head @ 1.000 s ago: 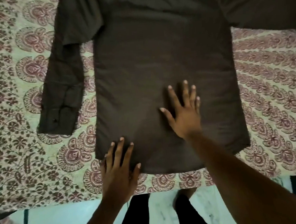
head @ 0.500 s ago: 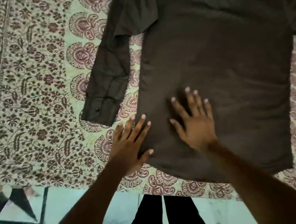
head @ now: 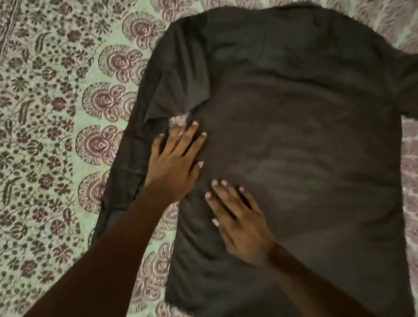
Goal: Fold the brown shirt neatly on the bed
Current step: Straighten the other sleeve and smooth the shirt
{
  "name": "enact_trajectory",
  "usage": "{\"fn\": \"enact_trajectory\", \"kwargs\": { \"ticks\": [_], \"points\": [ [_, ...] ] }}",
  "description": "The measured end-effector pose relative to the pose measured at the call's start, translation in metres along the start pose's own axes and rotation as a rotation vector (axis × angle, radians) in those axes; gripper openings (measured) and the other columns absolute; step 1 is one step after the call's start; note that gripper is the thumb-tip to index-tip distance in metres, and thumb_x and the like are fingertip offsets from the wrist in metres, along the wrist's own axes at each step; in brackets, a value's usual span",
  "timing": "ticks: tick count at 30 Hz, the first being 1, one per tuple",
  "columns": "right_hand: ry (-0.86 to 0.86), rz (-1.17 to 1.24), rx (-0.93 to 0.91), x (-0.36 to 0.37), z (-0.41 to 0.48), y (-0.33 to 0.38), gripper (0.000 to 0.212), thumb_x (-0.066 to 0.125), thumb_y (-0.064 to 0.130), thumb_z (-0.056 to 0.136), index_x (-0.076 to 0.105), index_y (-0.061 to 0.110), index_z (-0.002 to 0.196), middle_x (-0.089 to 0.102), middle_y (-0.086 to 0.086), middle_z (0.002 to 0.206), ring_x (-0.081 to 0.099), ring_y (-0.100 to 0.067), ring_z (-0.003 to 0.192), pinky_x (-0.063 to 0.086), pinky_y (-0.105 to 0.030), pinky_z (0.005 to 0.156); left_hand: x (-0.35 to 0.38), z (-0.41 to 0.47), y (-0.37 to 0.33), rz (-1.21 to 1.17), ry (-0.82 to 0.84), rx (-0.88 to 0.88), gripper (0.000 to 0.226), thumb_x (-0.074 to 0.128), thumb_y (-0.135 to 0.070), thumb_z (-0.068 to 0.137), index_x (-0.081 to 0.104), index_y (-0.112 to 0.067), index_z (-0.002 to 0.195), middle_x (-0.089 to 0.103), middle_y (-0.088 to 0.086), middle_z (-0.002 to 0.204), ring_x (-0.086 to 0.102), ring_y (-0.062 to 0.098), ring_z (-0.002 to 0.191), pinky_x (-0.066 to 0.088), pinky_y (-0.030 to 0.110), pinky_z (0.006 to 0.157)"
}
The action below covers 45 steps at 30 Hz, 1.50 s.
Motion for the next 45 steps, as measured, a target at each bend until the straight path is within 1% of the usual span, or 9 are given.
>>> {"fn": "enact_trajectory", "kwargs": {
  "ticks": [5,12,18,26,29,33,37,40,45],
  "points": [
    [-0.088,-0.02,0.469,-0.032,0.107,-0.126,0.07,0.034,0.057,0.104,0.02,0.026,0.165,0.002,-0.006,0.175,0.0,-0.033,0.161,0.011,-0.058,0.126,0.015,0.001,0.01,0.002,-0.019,-0.06,0.068,0.037,-0.057,0.101,0.016,-0.036,0.163,0.007,-0.009,0.173,0.024,0.025,0.155,0.023,0.054,0.12],
    [0.077,-0.114,-0.18,-0.021,0.173,-0.089,0.064,0.033,0.052,0.105,0.033,0.021,0.161,0.025,-0.01,0.17,0.017,-0.029,0.159,0.02,-0.057,0.125,0.011,0.005,0.014,-0.056,-0.051,-0.089,0.071,0.05,-0.057,0.095,0.035,-0.028,0.158,0.024,-0.003,0.17,0.033,0.026,0.151,0.025,0.052,0.119],
    [-0.187,0.036,0.516,-0.062,0.227,-0.171,0.063,0.035,0.04,0.105,0.025,0.018,0.163,0.011,-0.012,0.173,0.01,-0.031,0.16,0.014,-0.054,0.127,0.009,0.005,0.021,-0.079,-0.088,-0.163,0.079,0.053,-0.061,0.091,0.037,-0.022,0.157,0.027,0.001,0.168,0.021,0.022,0.157,0.025,0.052,0.121],
    [0.099,0.126,0.317,-0.062,0.288,-0.159,0.063,0.042,0.029,0.107,0.018,0.026,0.165,0.0,-0.004,0.175,0.0,-0.027,0.161,0.008,-0.054,0.127,-0.006,0.004,0.032,-0.364,-0.19,-0.179,0.06,0.057,-0.046,0.094,0.049,-0.018,0.147,0.046,0.003,0.154,0.047,0.03,0.136,0.037,0.051,0.107],
    [0.055,0.128,0.494,-0.058,0.257,-0.149,0.064,0.041,0.034,0.106,0.017,0.023,0.165,0.0,-0.009,0.174,0.0,-0.034,0.16,0.008,-0.054,0.127,-0.029,-0.001,0.061,-0.438,-0.343,-0.377,0.039,0.054,-0.024,0.099,0.056,-0.015,0.137,0.051,0.01,0.14,0.048,0.034,0.114,0.038,0.048,0.095],
    [0.08,0.236,0.296,-0.048,0.245,-0.108,0.077,0.042,0.021,0.083,0.034,0.011,0.159,0.015,-0.011,0.172,0.013,-0.035,0.159,0.015,-0.056,0.127,-0.021,-0.01,0.124,-0.351,-0.198,-0.806,0.043,0.055,-0.028,0.098,0.047,-0.006,0.135,0.041,0.025,0.142,0.038,0.04,0.121,0.032,0.056,0.101],
    [-0.363,0.501,0.641,-0.073,0.229,-0.086,0.05,0.046,0.012,0.088,0.063,0.001,0.134,0.062,-0.021,0.134,0.059,-0.029,0.124,0.038,-0.025,0.108,-0.017,-0.007,0.148,-0.354,-0.088,-0.702,0.029,0.059,-0.027,0.098,0.054,-0.003,0.114,0.049,0.026,0.127,0.045,0.045,0.115,0.039,0.056,0.095],
    [-0.48,0.678,0.98,-0.074,0.216,-0.053,0.04,0.05,0.034,0.102,0.067,0.006,0.124,0.071,-0.009,0.102,0.063,-0.032,0.11,0.04,-0.029,0.088,-0.048,-0.002,0.167,-0.592,-0.218,-0.64,0.021,0.047,-0.018,0.105,0.053,0.001,0.114,0.058,0.018,0.097,0.056,0.034,0.084,0.036,0.032,0.071],
    [-0.469,0.88,1.22,-0.06,0.239,-0.002,0.061,0.072,0.048,0.092,0.059,0.008,0.137,0.072,-0.014,0.119,0.061,-0.033,0.122,0.042,-0.034,0.098,-0.082,0.015,0.257,-0.884,-0.4,-0.733,0.027,0.06,-0.024,0.103,0.06,0.0,0.114,0.063,0.011,0.1,0.061,0.029,0.09,0.039,0.024,0.072]
  ]
}}
Point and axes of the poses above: each hand's wrist, its own z-axis towards the middle knuckle, its own x-axis out of the palm, y = z × x, the point moved 8 cm from there along z, towards the middle knuckle
